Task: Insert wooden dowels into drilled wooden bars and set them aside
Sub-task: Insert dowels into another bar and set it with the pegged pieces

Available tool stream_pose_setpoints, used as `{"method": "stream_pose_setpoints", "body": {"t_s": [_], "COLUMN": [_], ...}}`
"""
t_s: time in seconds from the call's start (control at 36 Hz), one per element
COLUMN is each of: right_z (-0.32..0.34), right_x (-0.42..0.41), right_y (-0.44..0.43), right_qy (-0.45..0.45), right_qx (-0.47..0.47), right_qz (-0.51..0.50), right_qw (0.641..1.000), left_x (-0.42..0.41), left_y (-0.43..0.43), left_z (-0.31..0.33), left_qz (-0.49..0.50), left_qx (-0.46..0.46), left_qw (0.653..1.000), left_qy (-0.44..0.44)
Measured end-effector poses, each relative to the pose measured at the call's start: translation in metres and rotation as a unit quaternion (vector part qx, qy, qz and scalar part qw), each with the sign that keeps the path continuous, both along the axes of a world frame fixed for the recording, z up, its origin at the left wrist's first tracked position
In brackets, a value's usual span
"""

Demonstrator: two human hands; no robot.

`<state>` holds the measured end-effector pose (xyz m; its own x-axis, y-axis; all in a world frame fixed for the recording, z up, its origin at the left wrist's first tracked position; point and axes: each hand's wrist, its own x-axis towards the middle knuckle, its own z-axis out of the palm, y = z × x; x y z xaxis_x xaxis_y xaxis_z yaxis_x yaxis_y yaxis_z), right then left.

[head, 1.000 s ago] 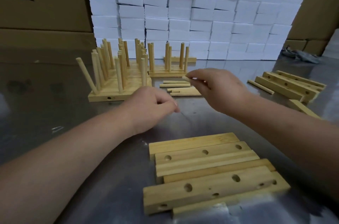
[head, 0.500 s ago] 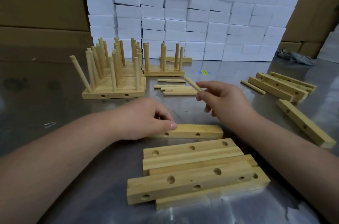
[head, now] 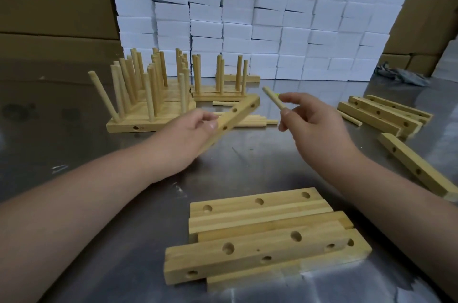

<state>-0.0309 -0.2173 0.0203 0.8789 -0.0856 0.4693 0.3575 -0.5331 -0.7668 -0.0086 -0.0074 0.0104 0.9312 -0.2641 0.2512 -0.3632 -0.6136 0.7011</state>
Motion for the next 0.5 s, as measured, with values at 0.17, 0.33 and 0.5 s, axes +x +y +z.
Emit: {"method": "stream_pose_setpoints", "body": {"t_s": [0.17, 0.33, 0.5], "right_z": [0.0, 0.0002, 0.0004], "right_x": [-0.0057, -0.0069, -0.0061], "right_y": [0.0088, 0.0092, 0.0083], "right_qy": [-0.008, 0.004, -0.007], "right_qx": [0.016, 0.017, 0.016], "right_qz": [0.057, 0.07, 0.053], "right_qw": [0.998, 0.997, 0.998], "left_x": [0.0009, 0.0009, -0.0003], "left_y": [-0.0028, -0.0041, -0.0027], "left_z": [0.0076, 0.0028, 0.0017], "left_qz": [0.002, -0.069, -0.072], "left_qx": [-0.23, -0.226, -0.197], "left_qw": [0.966, 0.962, 0.971], "left_qy": [0.118, 0.133, 0.113]}}
